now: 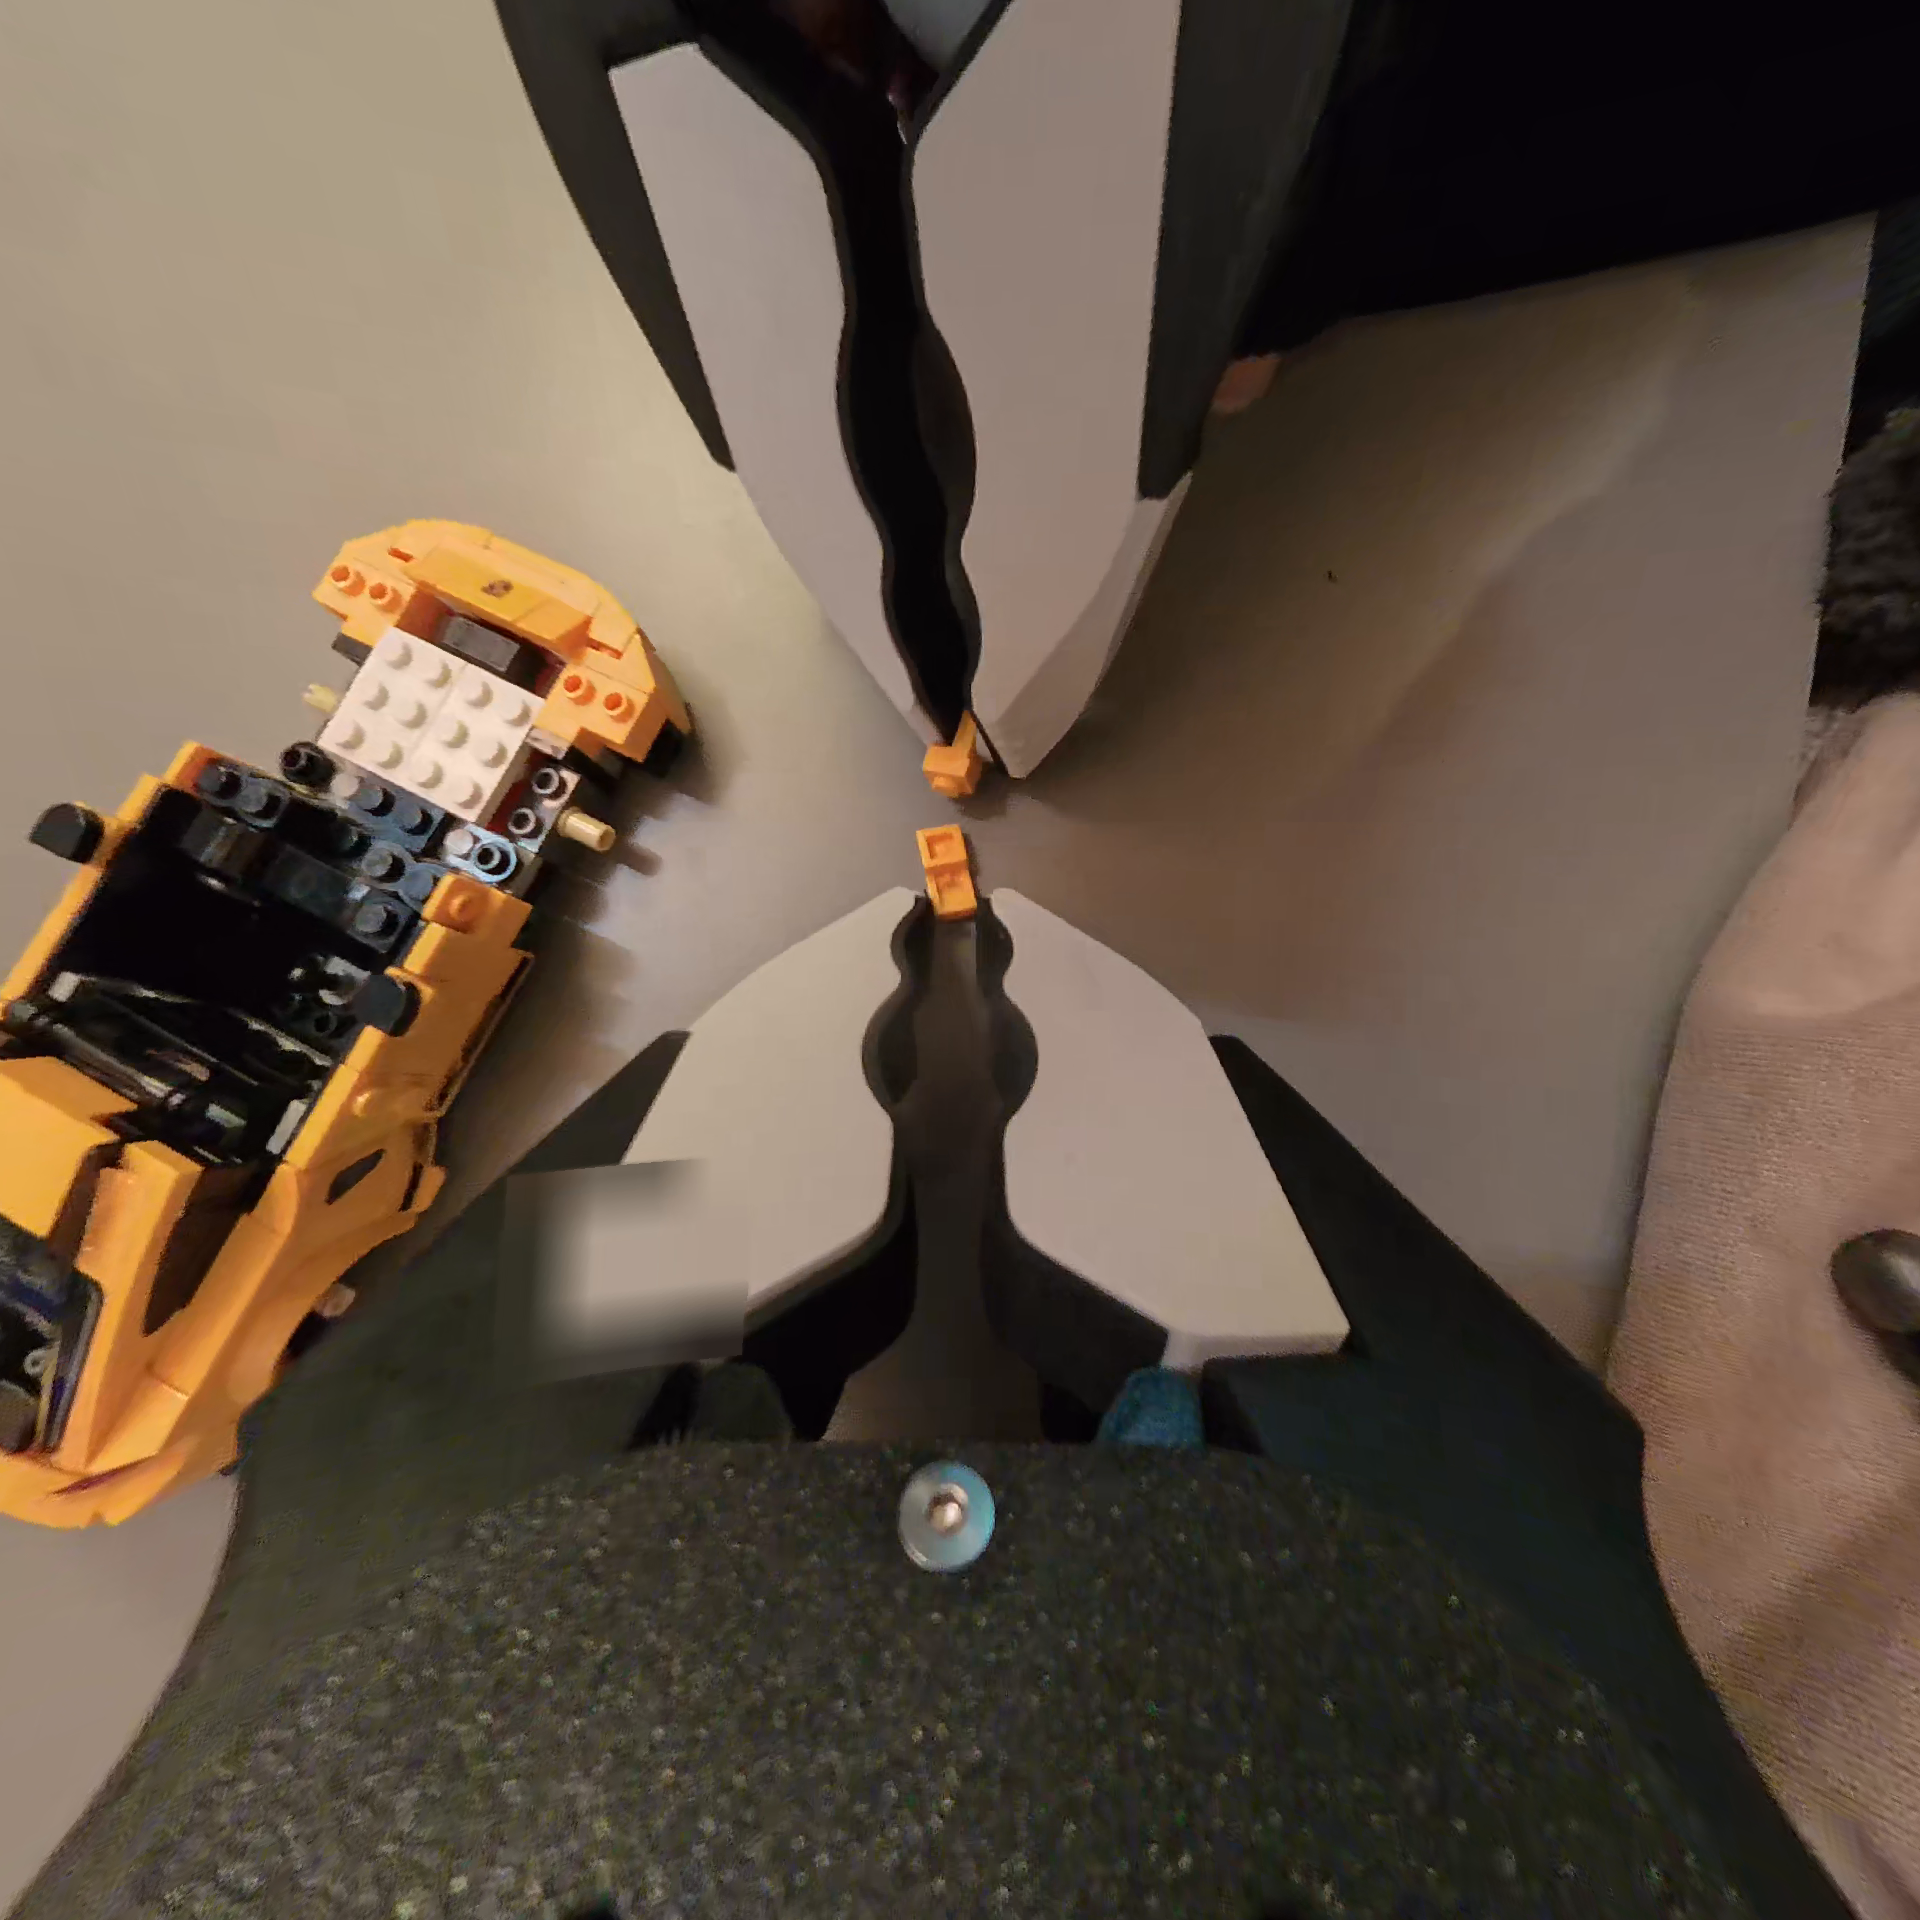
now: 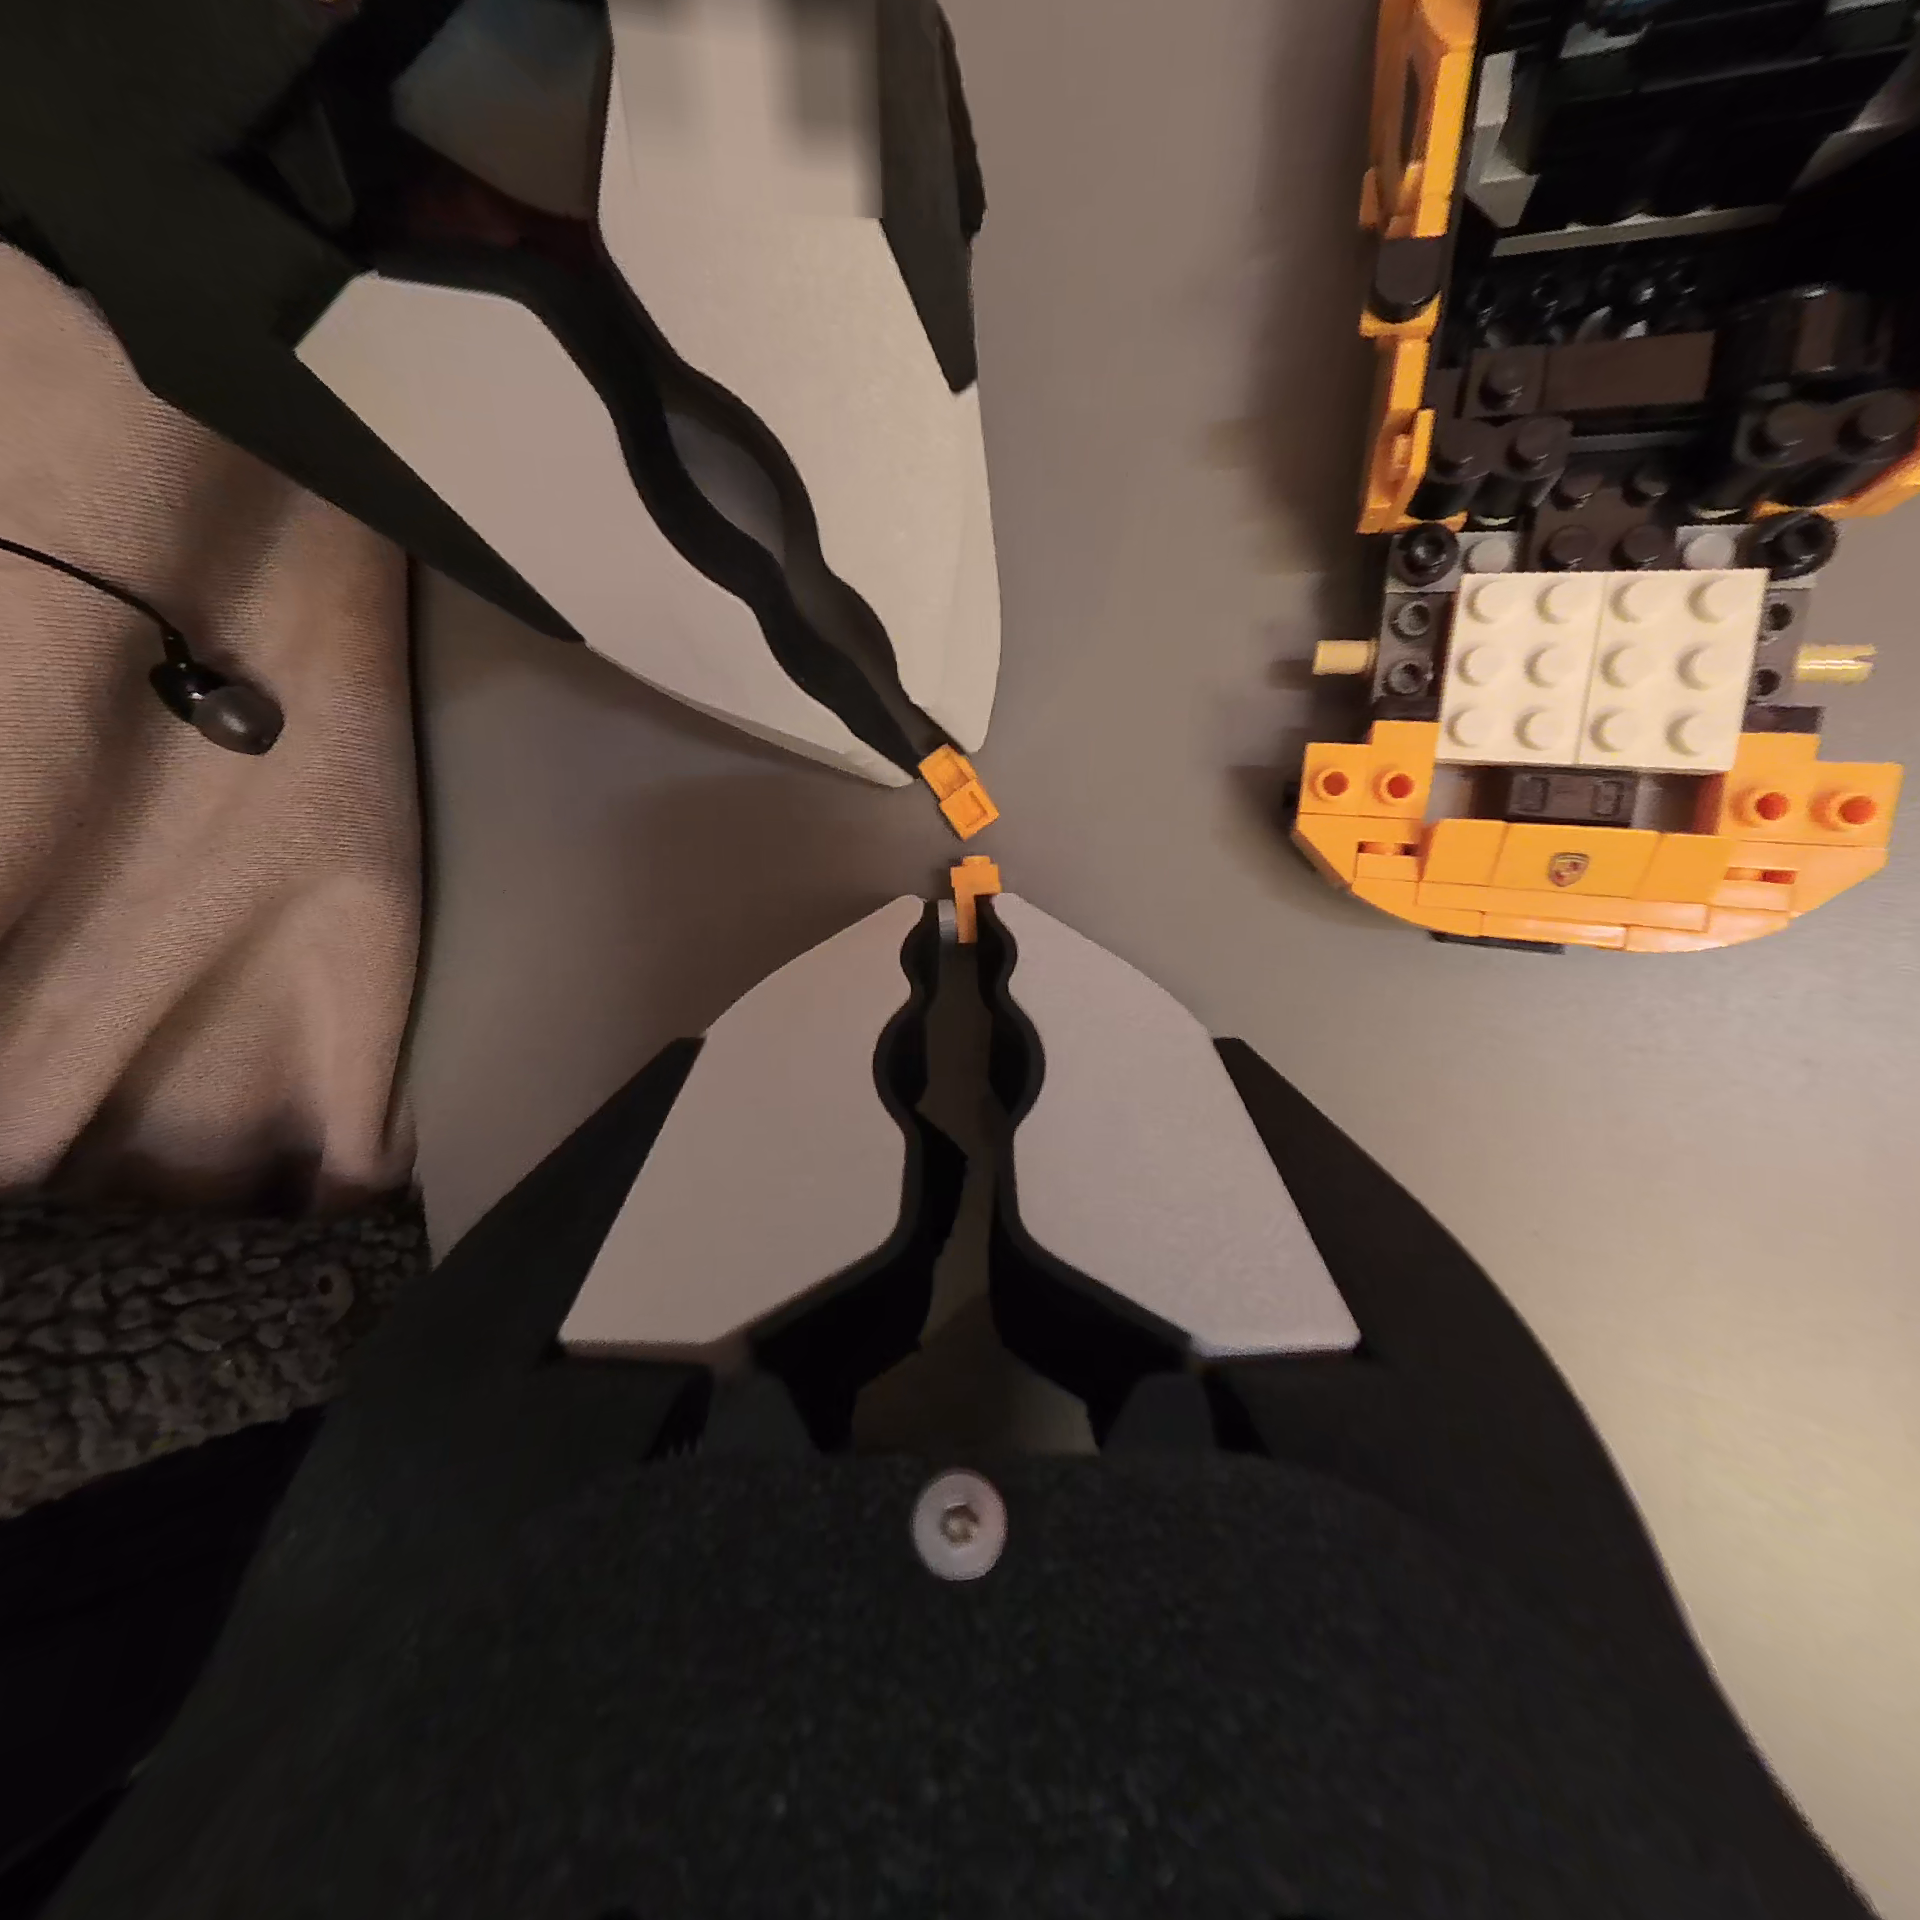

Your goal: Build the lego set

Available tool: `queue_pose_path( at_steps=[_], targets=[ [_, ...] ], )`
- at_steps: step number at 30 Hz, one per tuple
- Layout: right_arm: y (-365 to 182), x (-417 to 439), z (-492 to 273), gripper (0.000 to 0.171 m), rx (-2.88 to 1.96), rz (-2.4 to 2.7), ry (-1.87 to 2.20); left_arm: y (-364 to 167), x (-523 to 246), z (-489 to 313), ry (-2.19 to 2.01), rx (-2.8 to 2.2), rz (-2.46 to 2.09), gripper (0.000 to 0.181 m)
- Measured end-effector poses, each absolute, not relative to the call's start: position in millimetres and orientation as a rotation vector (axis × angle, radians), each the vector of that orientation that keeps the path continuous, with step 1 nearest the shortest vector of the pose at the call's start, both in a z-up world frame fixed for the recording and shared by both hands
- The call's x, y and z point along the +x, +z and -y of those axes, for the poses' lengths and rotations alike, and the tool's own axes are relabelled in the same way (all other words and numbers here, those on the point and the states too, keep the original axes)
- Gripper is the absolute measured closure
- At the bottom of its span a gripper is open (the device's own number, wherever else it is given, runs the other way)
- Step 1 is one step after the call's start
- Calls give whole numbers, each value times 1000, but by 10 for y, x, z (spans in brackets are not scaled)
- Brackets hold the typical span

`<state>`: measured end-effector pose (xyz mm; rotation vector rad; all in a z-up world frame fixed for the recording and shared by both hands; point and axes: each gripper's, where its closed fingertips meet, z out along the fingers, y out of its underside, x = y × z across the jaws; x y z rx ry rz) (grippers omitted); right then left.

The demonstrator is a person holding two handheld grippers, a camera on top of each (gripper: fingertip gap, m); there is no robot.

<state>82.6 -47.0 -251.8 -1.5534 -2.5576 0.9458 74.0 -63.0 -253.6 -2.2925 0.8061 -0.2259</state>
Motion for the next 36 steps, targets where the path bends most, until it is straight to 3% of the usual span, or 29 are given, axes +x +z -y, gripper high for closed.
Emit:
queue_pose_path(
  at_steps=[12,27,36],
  targets=[
    [-2523,814,404,159,-1391,2531,750,-2526,590,606,-107,-2269,-792,174],
    [-2486,943,358,127,-1432,2496,780,-2415,541,580,-28,-2197,-791,174],
    [-2003,583,431,154,-1574,2029,1250,-2084,423,470,301,-1988,-830,174]
  ],
)
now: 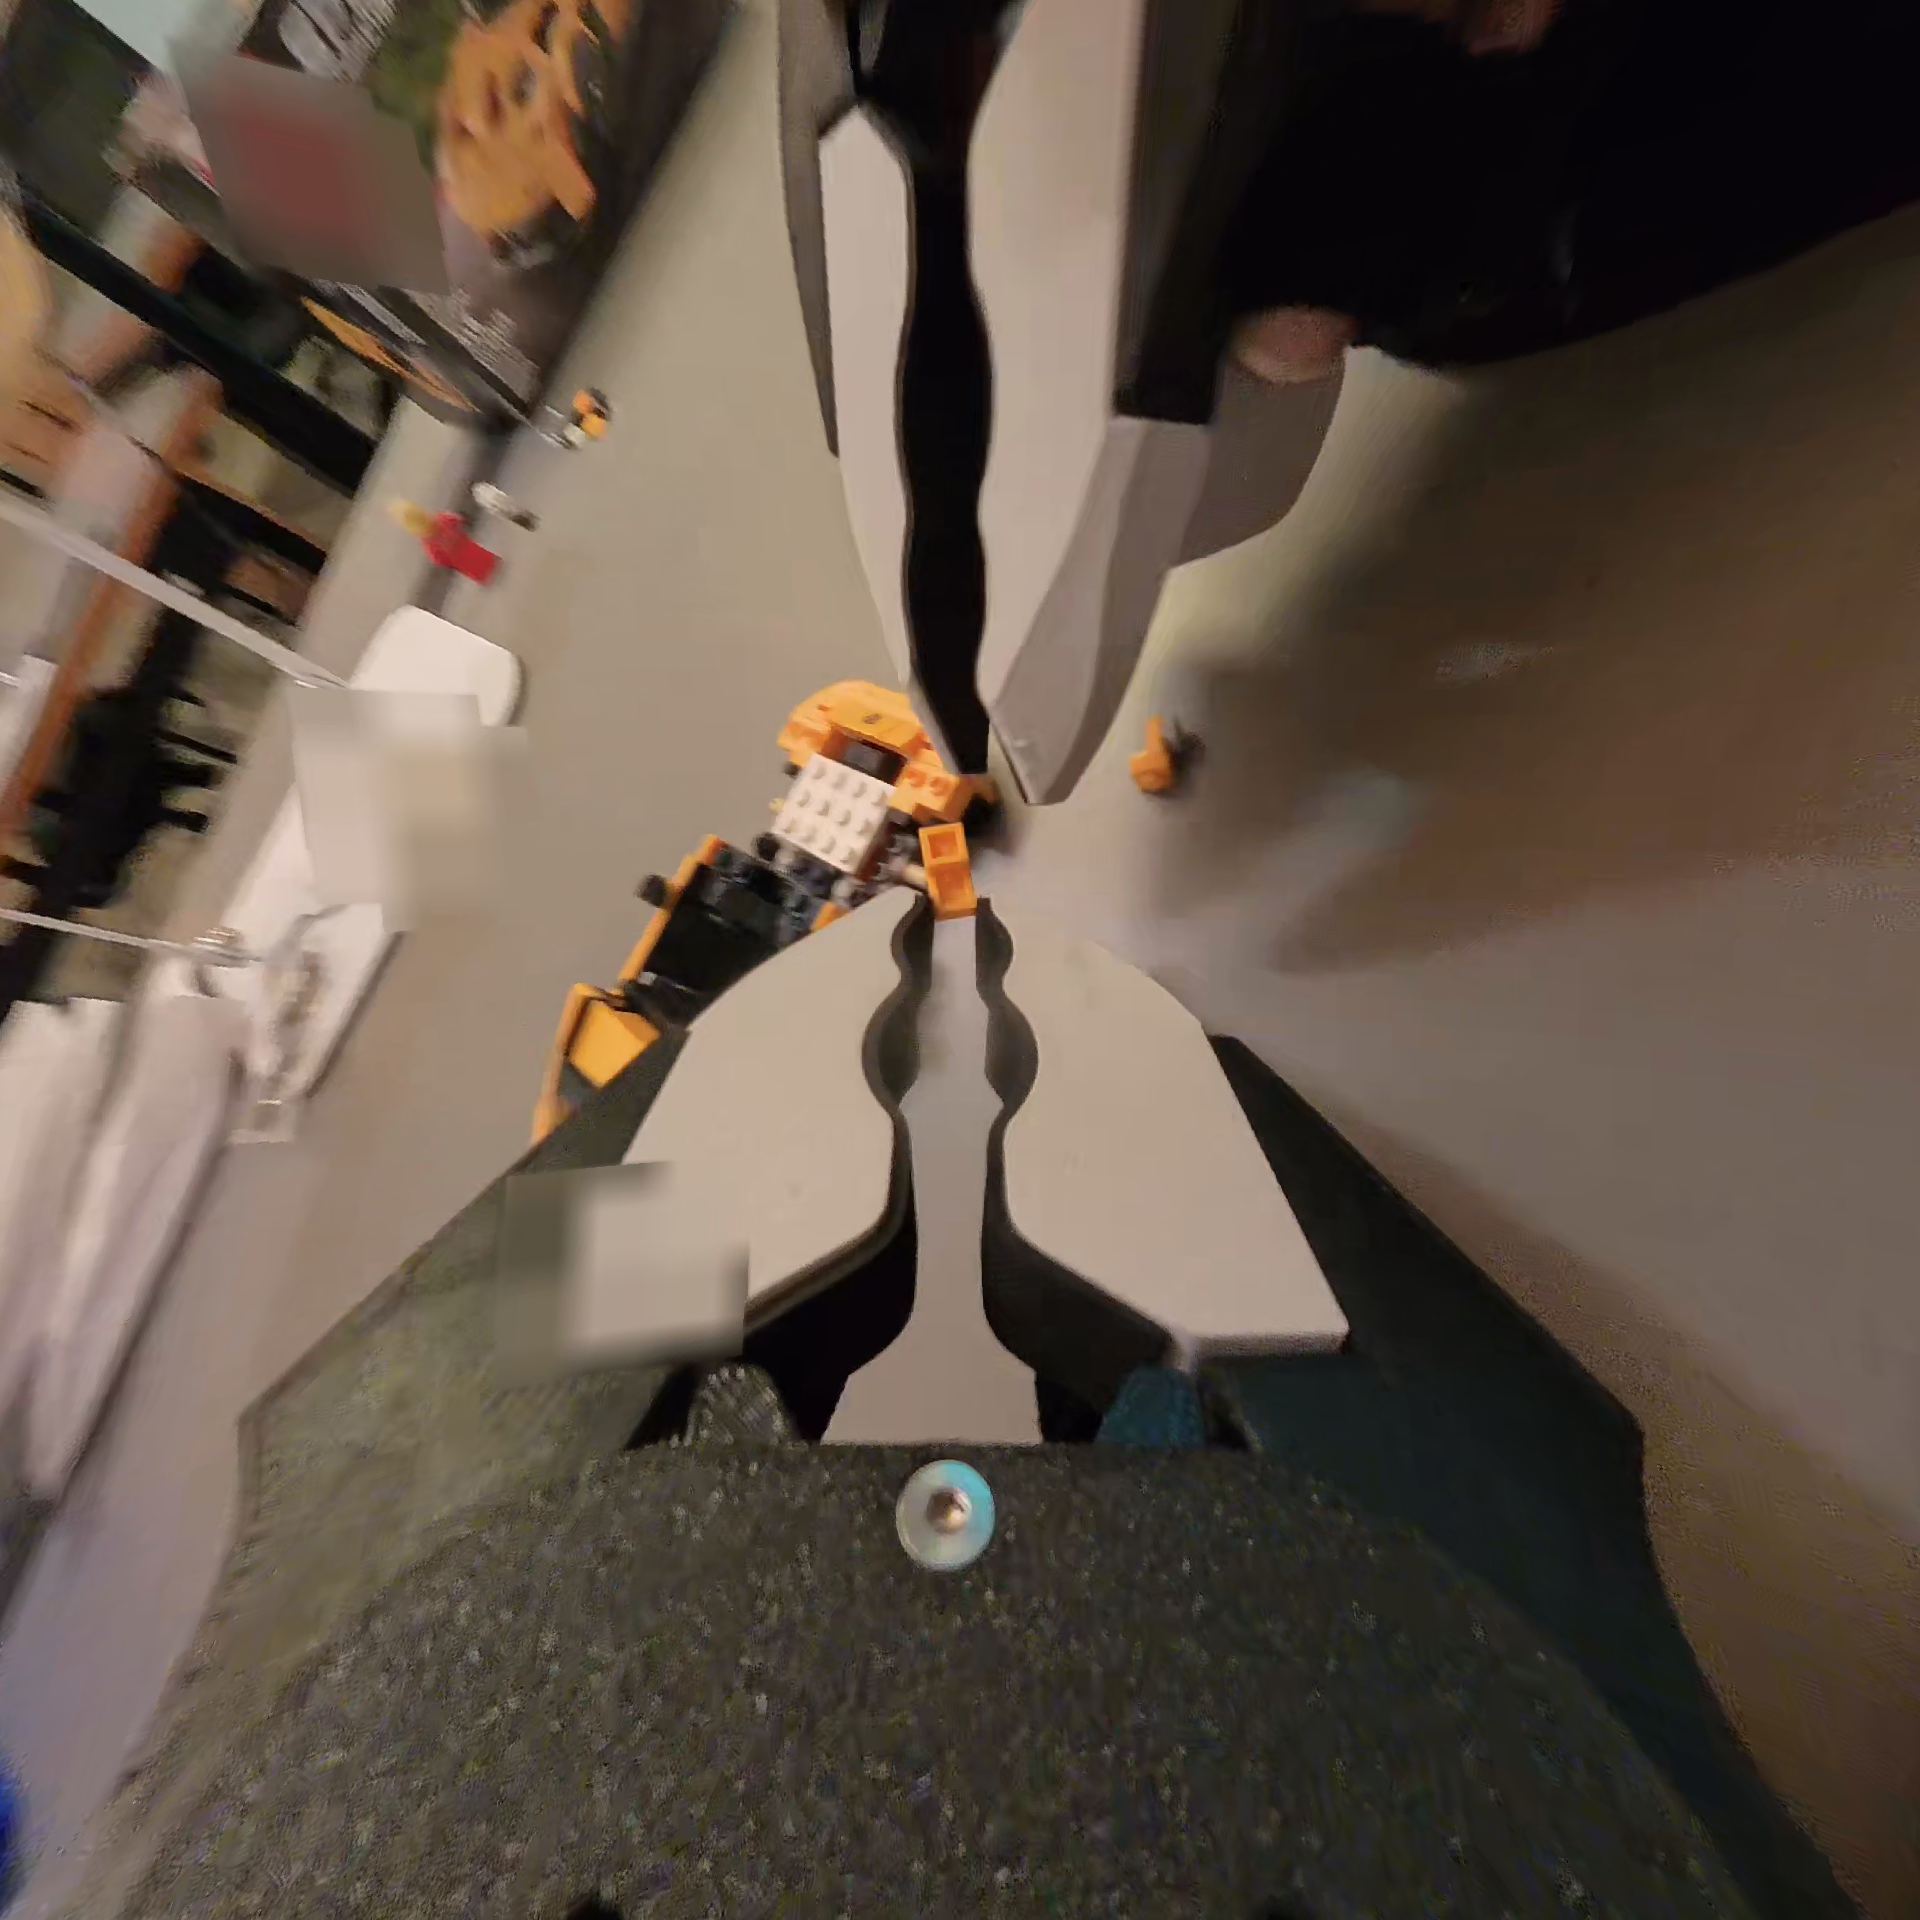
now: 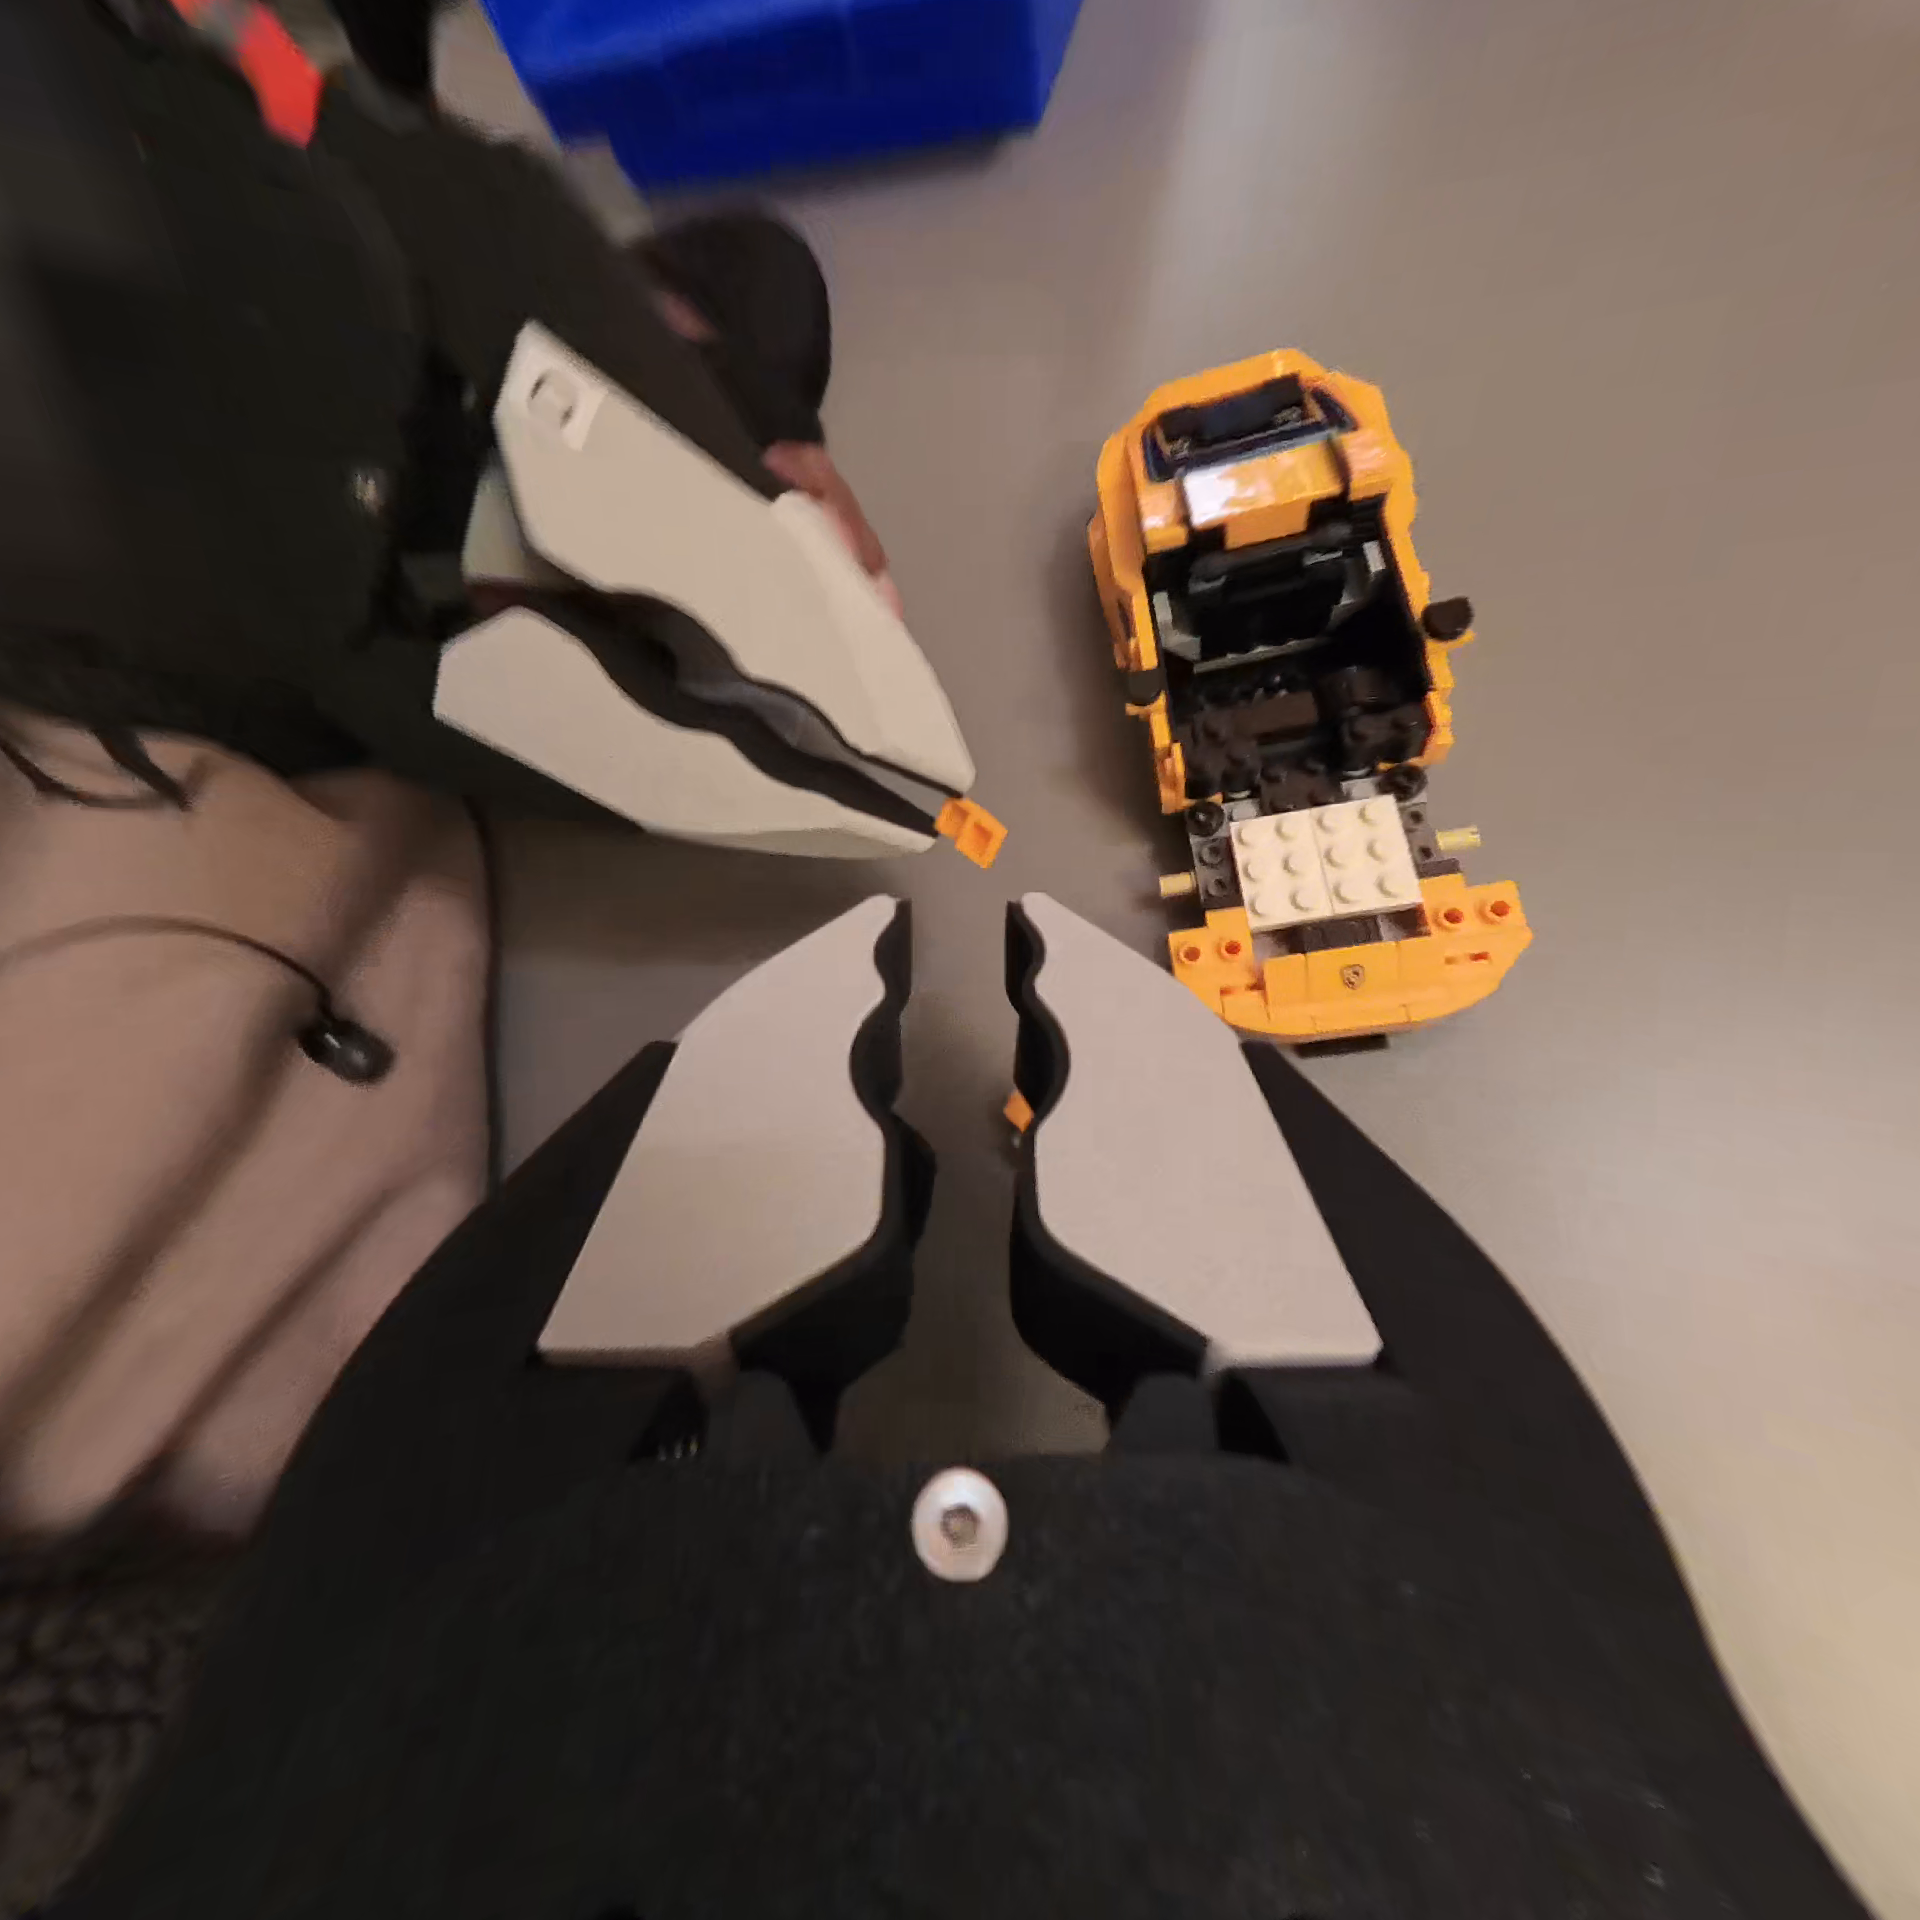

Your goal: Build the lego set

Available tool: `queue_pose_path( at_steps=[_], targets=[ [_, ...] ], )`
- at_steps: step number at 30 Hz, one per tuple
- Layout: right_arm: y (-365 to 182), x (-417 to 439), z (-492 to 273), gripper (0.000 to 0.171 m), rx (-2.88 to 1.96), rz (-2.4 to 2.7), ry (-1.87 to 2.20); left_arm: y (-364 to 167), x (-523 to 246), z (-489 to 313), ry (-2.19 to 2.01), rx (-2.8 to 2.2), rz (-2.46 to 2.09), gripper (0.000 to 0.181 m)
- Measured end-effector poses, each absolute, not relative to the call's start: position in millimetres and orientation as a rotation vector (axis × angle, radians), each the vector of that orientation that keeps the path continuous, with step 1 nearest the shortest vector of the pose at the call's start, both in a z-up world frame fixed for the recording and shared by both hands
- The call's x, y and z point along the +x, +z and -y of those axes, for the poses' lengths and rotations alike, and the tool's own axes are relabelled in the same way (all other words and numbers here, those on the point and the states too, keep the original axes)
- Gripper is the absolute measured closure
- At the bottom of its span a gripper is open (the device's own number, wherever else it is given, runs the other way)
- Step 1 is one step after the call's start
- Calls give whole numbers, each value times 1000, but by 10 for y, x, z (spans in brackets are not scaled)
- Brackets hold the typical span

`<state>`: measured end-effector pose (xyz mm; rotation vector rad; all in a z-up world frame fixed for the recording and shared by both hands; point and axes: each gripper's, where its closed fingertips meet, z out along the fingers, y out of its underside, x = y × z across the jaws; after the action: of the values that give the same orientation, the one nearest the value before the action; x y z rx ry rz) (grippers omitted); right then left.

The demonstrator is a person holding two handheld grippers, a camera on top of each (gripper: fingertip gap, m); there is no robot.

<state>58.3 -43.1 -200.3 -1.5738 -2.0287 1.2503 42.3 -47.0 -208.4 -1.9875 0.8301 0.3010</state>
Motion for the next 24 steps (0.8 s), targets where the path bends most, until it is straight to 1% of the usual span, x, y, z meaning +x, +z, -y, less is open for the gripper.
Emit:
queue_pose_path(
  at_steps=[4,6,10,12,15,17,24],
  targets=[
    [-1864,524,475,153,-1632,1915,1511,-1942,426,462,471,-1867,-885,174],
    [-1853,517,524,152,-1633,1914,1567,-1891,436,462,507,-1830,-895,174],
    [-1774,487,542,159,-1606,1855,1702,-1839,474,471,549,-1780,-927,174],
    [-1771,500,532,166,-1594,1862,1722,-1820,492,477,546,-1763,-928,174],
    [-1728,548,560,167,-1433,1923,1700,-1784,552,497,459,-1748,-918,174],
    [-1711,623,595,167,-1270,2004,1667,-1760,646,540,247,-1770,-873,174],
    [-1601,846,803,167,-873,2167,1677,-1652,957,806,-813,-1904,-615,169]
  ],
)
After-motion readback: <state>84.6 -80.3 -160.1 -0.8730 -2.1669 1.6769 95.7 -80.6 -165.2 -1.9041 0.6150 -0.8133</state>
